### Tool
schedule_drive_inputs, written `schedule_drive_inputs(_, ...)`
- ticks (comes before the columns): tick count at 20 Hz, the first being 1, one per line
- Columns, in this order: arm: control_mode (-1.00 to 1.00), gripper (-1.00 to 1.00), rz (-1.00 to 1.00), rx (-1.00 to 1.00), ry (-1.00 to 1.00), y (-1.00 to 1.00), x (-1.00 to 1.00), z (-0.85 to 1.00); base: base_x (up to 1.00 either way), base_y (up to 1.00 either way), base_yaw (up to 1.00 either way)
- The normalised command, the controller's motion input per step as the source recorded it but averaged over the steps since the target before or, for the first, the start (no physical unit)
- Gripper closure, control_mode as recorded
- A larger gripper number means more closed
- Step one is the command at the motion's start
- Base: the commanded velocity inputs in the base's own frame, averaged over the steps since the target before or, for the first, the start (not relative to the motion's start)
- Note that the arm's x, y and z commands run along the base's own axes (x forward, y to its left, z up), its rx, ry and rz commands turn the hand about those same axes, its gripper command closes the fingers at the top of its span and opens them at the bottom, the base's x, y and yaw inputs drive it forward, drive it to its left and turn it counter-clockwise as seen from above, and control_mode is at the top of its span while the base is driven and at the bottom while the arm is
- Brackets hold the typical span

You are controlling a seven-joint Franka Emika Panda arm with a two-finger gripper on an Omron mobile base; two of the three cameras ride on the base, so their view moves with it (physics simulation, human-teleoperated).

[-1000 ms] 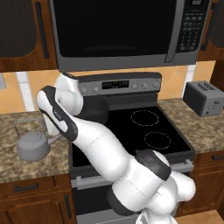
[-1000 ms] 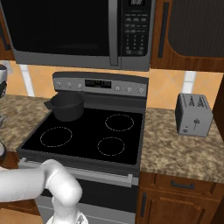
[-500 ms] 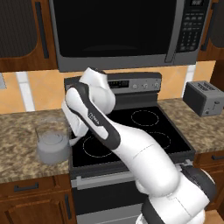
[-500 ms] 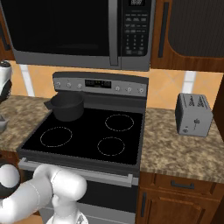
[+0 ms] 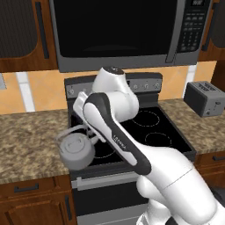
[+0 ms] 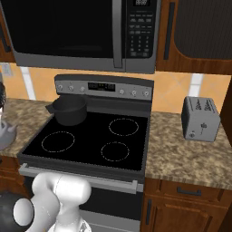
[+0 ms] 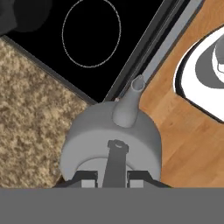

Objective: Pick the kettle from the counter and place it on a stove burner. Then turn the burner on.

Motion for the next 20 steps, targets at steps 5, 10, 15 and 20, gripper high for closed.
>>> schedule_drive_inputs(5,-1.0,1.0,0.25,-0.12,-0.17,-0.42,0.02,0.33,0.0,0.0,0.0)
schedule_drive_inputs(10,-1.0,1.0,0.2,0.0,-0.12,-0.77,0.34,0.0,0.0,0.0,0.0)
schedule_drive_inputs(15,-1.0,1.0,0.18,0.0,-0.15,-0.94,0.18,0.0,0.0,0.0,0.0)
schedule_drive_inputs(20,-1.0,1.0,0.19,0.0,-0.01,-0.87,0.28,0.0,0.0,0.0,0.0)
